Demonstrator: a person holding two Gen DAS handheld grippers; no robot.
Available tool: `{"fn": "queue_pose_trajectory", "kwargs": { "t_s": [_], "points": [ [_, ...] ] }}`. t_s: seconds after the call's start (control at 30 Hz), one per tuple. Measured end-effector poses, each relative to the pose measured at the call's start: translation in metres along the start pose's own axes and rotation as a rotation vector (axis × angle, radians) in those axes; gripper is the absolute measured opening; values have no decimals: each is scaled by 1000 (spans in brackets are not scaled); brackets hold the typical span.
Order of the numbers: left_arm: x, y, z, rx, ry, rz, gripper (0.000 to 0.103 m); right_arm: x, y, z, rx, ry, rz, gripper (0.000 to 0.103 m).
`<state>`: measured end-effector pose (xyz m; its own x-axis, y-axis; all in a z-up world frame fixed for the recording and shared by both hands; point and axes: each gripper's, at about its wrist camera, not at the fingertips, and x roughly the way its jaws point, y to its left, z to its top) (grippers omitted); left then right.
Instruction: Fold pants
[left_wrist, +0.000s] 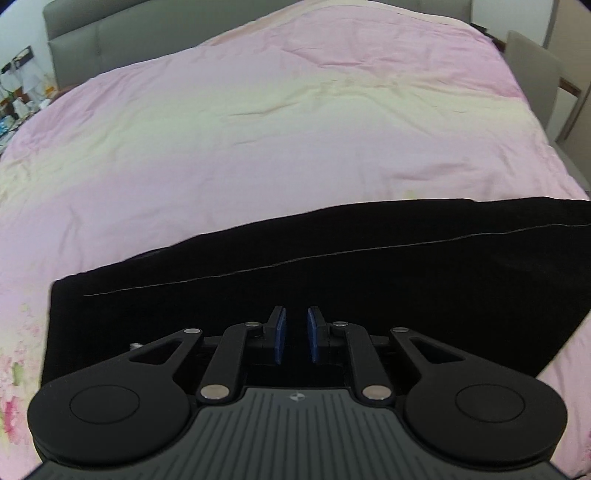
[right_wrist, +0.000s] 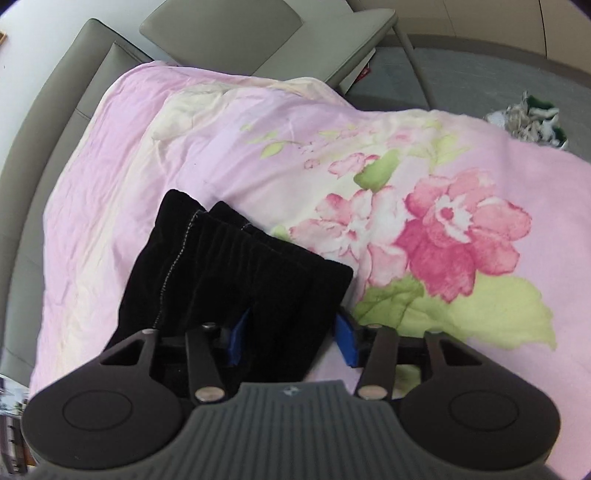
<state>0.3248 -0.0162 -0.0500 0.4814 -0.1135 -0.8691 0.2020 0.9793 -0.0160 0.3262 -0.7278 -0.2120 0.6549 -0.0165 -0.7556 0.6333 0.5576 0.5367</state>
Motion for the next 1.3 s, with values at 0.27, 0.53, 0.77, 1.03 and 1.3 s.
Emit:
{"fn": "queue_pose_trajectory", "kwargs": {
  "t_s": [0.27,0.53,0.77,1.03,1.3],
  "points": [
    [23,-128,7,179,17,-249,17,-26,19,5,-94,-30,71,22],
    [70,-249,-6,470,74,-350,16,-68,86,17,-459,14,66,16],
    [118,-279,-23,477,163,-317,13,-105,141,7,-628,2,159,10],
    [79,-239,-23,407,131,-382,13,-150,219,-46,-822,-27,303,10],
    [-7,-121,-20,299,46,-351,14,-160,306,-146,-987,63,416,10]
  ]
}}
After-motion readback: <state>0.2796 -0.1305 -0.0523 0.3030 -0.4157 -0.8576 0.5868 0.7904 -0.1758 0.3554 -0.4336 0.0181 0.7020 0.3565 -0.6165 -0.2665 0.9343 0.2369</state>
